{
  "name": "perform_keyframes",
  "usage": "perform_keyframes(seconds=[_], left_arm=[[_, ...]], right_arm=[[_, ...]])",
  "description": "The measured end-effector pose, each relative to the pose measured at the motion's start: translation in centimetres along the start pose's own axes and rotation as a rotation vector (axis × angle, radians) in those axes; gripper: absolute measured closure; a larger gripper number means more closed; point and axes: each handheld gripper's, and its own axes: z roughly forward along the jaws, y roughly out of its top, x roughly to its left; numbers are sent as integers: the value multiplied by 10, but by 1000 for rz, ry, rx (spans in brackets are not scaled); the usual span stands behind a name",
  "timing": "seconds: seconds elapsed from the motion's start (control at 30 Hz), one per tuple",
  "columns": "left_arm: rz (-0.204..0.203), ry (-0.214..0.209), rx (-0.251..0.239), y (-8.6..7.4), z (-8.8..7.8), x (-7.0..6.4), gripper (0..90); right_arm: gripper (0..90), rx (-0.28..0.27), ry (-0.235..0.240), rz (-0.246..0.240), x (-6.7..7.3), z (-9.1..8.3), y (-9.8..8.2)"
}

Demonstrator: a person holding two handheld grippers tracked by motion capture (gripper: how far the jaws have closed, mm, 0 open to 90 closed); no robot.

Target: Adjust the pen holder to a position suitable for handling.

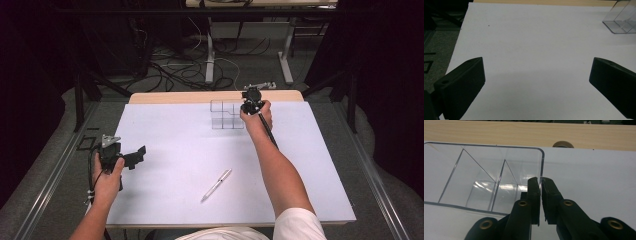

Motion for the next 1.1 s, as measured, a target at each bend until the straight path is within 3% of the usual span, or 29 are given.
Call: perform_keyframes(seconds=[0.23, 0.6, 0.87, 1.1], left_arm=[[2, -1, 6, 0, 0, 0, 3], [0, -2, 5, 0, 0, 0, 3], [3, 0, 4, 0, 1, 0, 3], [5, 2, 11, 0, 2, -2, 3]], right_arm=[[878, 20, -10, 55, 1, -1, 2], [888, 10, -31, 49, 4, 0, 2], [889, 45, -37, 75, 6, -5, 1], [890, 61, -32, 64, 12, -11, -5]])
